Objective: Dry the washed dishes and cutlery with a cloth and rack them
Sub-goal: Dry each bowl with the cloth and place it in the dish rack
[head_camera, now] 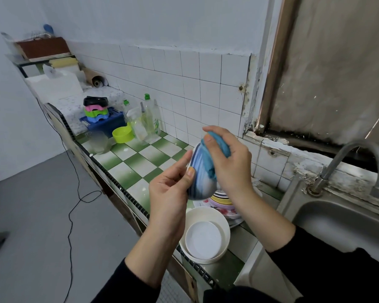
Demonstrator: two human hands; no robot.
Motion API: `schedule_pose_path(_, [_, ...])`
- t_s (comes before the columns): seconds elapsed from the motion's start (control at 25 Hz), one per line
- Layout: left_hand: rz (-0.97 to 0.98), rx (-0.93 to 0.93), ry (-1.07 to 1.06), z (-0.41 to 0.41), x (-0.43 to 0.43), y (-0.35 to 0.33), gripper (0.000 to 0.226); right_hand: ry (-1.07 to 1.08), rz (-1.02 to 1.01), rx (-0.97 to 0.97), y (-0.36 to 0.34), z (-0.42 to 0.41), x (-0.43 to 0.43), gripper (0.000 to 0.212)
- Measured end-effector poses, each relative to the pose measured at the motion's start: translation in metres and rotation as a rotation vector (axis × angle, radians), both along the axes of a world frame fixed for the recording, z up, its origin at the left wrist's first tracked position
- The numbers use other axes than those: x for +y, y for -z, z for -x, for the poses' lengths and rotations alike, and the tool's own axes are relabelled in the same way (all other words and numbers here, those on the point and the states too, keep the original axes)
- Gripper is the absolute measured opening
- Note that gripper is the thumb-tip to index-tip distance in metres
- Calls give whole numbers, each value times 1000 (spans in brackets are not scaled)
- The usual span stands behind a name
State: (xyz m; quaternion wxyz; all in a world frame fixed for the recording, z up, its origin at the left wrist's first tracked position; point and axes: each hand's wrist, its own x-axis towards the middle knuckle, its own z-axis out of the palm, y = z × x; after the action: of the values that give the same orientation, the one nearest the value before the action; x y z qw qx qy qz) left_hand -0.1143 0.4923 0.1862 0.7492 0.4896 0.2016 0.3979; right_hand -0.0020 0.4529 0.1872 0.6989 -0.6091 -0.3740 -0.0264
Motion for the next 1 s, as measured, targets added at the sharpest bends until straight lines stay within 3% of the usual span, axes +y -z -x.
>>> schedule_pose_path(0.12, [-12, -7, 5, 3, 5, -2, 33, 97, -80, -635, 21, 14, -8, 22])
schedule_pose_path(0.2, [-39, -13, 6, 7, 3, 0, 33, 55, -130, -877, 29, 3, -14, 25])
schedule_pose_path(0.24, [-36, -20, -5, 8, 2, 1, 32, 23, -144, -860, 31, -3, -14, 26])
schedule_pose_path(0.36, [33, -19, -85, 5, -1, 4, 30, -30, -121, -379, 27, 0, -10, 29])
schedule_pose_path(0.4, [75, -24, -105, 3, -1, 2, 30, 6, -116, -321, 26, 6, -8, 30])
schedule_pose_path(0.56, [218, -110, -122, 0, 6, -10, 28, 27, -151, -625, 52, 12, -6, 41])
schedule_pose_path(0.72, [221, -170, -179, -3, 13, -17, 30, -90, -120, -321, 68, 22, -8, 59])
schedule_pose_path(0.84, [197, -154, -187, -6, 8, -18, 30, -114, -226, -28, 55, 31, -4, 64])
schedule_pose_path(0.92, [207, -160, -196, -8, 9, -18, 28, -68, -289, -83, 51, 35, -5, 67])
schedule_pose_path(1.0, [232, -169, -172, -7, 13, -20, 26, -42, -290, -299, 58, 35, -8, 70])
